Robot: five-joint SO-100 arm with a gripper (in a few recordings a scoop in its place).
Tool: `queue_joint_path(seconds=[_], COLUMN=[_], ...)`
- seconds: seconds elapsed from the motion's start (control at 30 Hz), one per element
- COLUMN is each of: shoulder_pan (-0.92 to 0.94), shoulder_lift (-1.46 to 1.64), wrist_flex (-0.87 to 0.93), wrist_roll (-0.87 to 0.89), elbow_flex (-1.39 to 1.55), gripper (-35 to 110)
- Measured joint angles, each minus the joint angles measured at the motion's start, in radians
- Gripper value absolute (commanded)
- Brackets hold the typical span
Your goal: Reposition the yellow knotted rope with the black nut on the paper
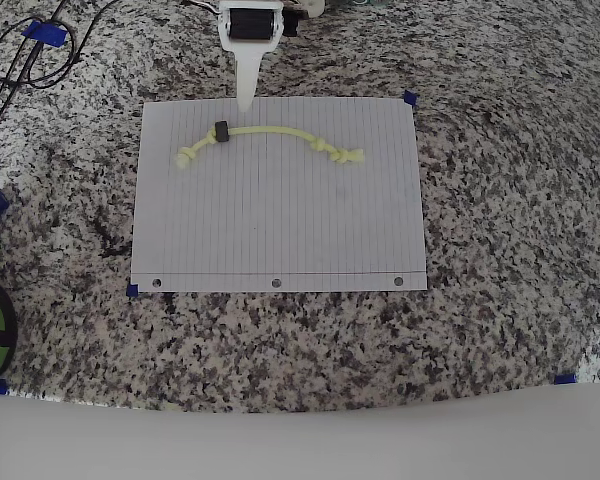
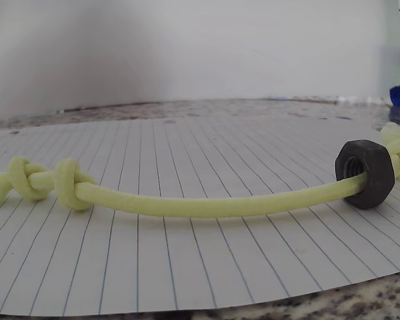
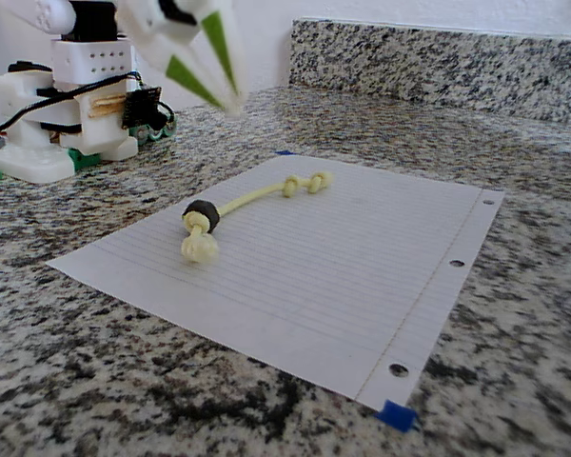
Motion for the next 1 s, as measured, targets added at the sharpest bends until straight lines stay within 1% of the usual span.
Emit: queue_joint_path(seconds=[0.4,0.77,1.0], shoulder_pan=[0.008,0.037,0.015], shoulder_lift=[0.225,0.356,0.387], wrist_flex=[0.225,0.279,0.291], wrist_roll=[-0.104,-0.104,-0.13], elbow_flex=[0.094,0.207,0.23], gripper=[0,0,0])
